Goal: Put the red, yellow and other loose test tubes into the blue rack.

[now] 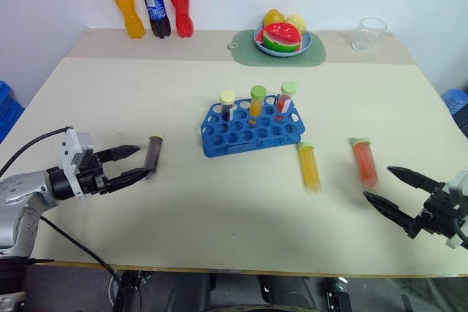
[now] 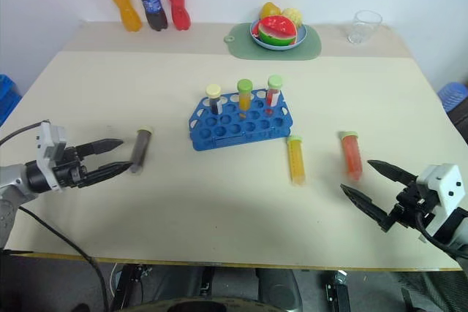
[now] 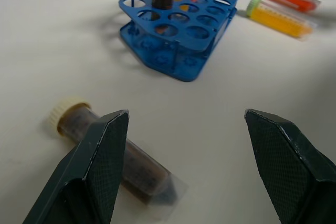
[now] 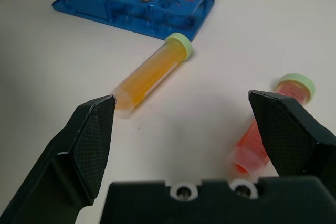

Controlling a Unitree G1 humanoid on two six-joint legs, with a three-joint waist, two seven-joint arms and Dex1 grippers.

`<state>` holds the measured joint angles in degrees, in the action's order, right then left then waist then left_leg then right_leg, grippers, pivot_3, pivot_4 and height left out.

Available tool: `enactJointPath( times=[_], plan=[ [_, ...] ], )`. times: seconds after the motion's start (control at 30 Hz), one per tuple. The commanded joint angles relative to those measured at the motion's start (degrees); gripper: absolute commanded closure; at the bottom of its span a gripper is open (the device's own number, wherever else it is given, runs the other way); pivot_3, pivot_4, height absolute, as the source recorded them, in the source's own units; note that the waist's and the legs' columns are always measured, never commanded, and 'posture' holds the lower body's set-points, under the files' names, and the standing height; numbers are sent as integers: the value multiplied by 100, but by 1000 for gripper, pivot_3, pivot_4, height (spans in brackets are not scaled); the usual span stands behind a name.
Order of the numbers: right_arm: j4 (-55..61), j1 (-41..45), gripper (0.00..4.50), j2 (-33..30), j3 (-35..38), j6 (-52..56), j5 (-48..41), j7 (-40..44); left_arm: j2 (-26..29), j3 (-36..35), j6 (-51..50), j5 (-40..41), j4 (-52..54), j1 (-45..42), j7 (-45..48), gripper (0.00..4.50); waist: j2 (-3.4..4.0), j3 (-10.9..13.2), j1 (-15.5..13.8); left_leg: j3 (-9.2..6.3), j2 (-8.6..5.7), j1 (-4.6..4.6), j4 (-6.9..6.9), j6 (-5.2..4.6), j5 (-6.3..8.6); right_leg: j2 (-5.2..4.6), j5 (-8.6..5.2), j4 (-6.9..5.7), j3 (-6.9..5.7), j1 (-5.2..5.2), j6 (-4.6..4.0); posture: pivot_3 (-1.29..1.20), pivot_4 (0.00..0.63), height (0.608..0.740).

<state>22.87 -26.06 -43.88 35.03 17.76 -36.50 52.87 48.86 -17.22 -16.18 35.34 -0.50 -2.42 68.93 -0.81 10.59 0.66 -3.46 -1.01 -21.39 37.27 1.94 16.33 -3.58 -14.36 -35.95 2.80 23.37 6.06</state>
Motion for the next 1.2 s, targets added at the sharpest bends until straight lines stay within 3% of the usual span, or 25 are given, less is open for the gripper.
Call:
enactJointPath(
  times=[0.03, 0.53, 0.77, 1.0, 1.2],
  plan=[
    [216, 7, 0, 13, 206, 24, -86, 2, 99, -121, 17, -12, 198, -18, 85, 889, 0, 0, 3, 0, 0, 0, -1, 0, 0, 0, 0, 1, 0, 0, 0, 0, 150, 740],
    [186, 733, 0, 153, -7, 269, -61, -546, -39, -106, -137, 300, 431, -194, 408, 889, 0, 0, 13, 0, 0, 2, -1, 0, 0, -2, 1, -1, 1, 0, 0, 0, 150, 740],
    [240, 1507, 0, -291, -236, 1163, -45, -1065, -145, 145, 21, 127, 534, -410, 466, 889, 0, 0, 9, -1, -3, 1, -1, 0, 0, -3, 1, -2, 0, 0, 2, 0, 150, 740],
    [-37, 2848, 0, -1356, -1071, 3482, 130, -2119, -291, 457, 116, -15, 546, -624, 527, 889, 1, 1, 15, -1, -4, 0, -1, 0, 0, -4, 1, -4, 2, 7, 0, 0, 150, 740],
    [-1297, 4983, 0, -1247, -1601, 6001, -334, -2589, -370, 633, 137, -69, 605, -650, 517, 889, 1, 3, 23, -1, -5, -7, 0, -1, 0, -9, 3, -4, 4, 15, -1, 0, 150, 740]
  ],
)
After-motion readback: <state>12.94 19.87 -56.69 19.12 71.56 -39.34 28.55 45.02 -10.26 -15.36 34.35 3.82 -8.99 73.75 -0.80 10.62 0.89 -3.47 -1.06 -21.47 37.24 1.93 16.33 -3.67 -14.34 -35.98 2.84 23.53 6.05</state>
